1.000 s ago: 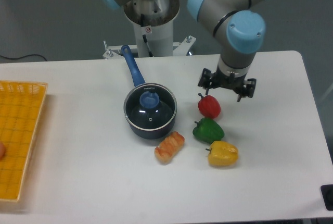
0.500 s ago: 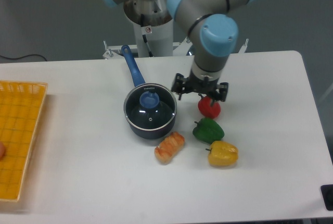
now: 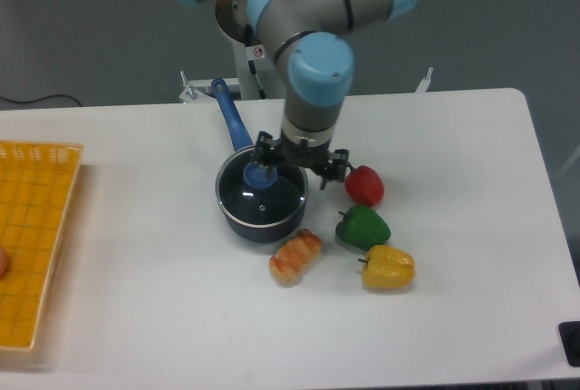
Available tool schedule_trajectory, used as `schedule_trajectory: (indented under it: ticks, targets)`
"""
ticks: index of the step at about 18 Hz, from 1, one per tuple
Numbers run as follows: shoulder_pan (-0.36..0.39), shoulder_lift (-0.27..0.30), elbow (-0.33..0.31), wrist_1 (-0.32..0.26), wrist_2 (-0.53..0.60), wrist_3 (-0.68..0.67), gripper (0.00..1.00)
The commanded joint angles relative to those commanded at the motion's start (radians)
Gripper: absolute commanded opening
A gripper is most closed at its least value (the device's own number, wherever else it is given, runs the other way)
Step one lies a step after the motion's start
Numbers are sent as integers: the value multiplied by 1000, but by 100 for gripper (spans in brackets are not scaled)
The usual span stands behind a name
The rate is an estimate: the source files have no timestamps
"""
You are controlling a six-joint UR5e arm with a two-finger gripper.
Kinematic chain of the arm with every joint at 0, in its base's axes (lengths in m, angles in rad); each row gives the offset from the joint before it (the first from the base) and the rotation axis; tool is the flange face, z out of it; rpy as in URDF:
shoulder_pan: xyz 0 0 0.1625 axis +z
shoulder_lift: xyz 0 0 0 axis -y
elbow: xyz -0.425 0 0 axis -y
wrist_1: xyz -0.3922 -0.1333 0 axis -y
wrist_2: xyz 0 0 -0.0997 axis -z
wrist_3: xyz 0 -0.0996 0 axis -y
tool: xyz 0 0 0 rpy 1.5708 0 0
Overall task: Open the lid
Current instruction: 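Move the gripper over the blue knob of the glass lid, then lower the gripper onto the blue knob of the lid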
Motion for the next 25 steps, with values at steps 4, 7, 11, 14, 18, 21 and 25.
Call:
schedule_trajectory:
  ticks: [4,7,11,14,18,21,25]
  targets:
    - [-28,2,-25,2,5,6,100]
    - [-34,5,-28,3,5,9,100]
    - [-46,3,-31,2,11,31,100]
    - [-45,2,-31,2,31,90,100]
    - [-43,-3,-29,3,51,98,100]
    - [-41,-1,-28,3,52,101,100]
    - [-41,2,-29,5,54,101,100]
